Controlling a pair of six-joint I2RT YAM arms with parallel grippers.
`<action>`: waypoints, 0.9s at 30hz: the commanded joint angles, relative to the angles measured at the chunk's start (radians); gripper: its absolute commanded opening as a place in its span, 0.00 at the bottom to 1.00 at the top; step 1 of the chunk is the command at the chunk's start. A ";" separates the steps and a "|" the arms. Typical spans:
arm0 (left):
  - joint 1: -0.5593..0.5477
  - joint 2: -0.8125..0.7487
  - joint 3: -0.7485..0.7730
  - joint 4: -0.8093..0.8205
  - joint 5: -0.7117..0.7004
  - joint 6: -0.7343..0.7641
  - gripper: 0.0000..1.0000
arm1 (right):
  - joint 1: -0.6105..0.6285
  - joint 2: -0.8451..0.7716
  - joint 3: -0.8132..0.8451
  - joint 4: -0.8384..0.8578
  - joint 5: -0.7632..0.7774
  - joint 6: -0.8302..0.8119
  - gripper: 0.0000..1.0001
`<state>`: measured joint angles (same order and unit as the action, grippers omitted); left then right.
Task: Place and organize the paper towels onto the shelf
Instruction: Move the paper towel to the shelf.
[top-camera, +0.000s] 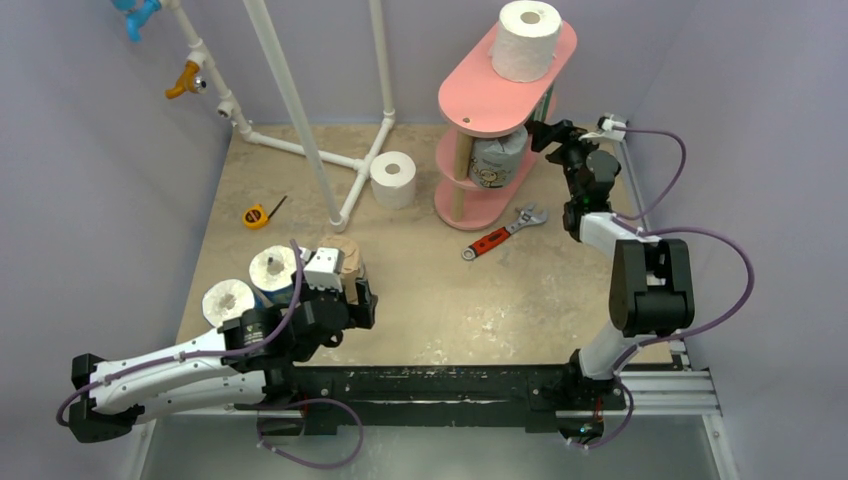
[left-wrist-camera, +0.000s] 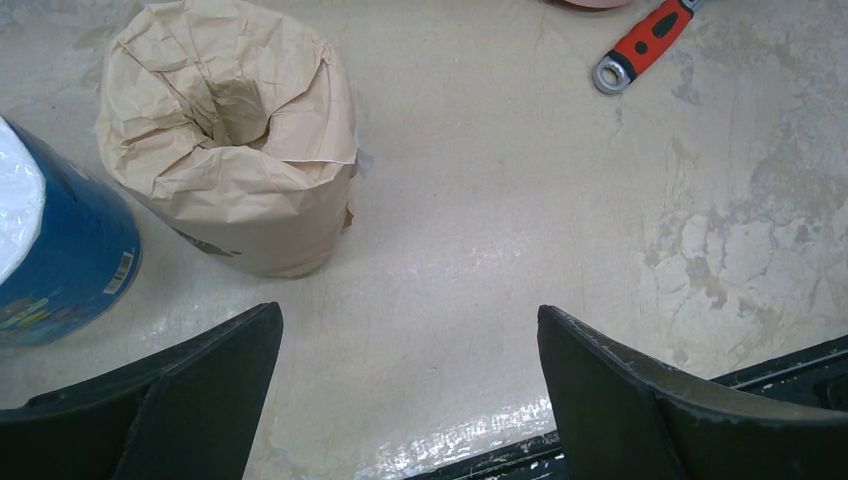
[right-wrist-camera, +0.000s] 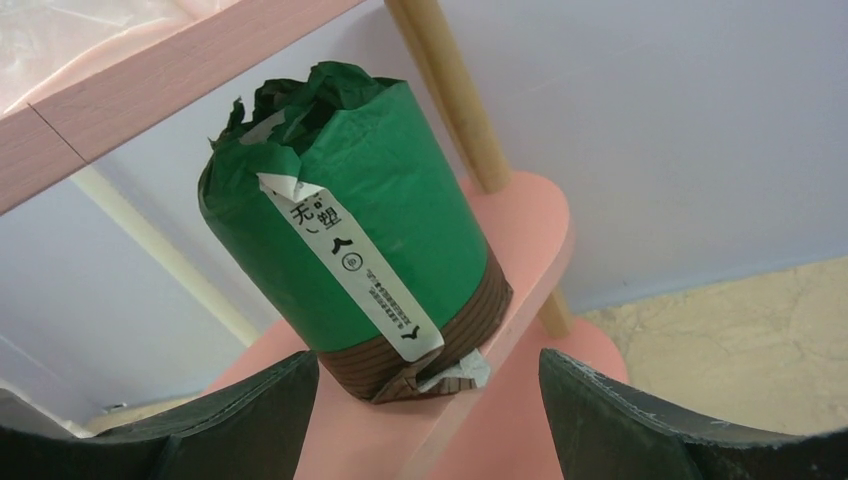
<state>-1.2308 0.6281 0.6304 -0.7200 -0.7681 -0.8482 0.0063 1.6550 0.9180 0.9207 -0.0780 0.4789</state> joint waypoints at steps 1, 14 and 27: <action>0.002 -0.005 0.040 0.018 -0.035 0.027 0.99 | -0.003 0.019 0.083 0.049 -0.048 0.010 0.81; 0.008 0.040 0.058 0.026 -0.038 0.041 0.99 | -0.004 0.119 0.218 -0.033 -0.059 0.001 0.79; 0.032 0.052 0.059 0.026 -0.027 0.041 0.99 | -0.003 0.180 0.296 -0.056 -0.024 0.022 0.76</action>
<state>-1.2106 0.6800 0.6491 -0.7189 -0.7815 -0.8253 0.0055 1.8351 1.1618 0.8734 -0.1226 0.4973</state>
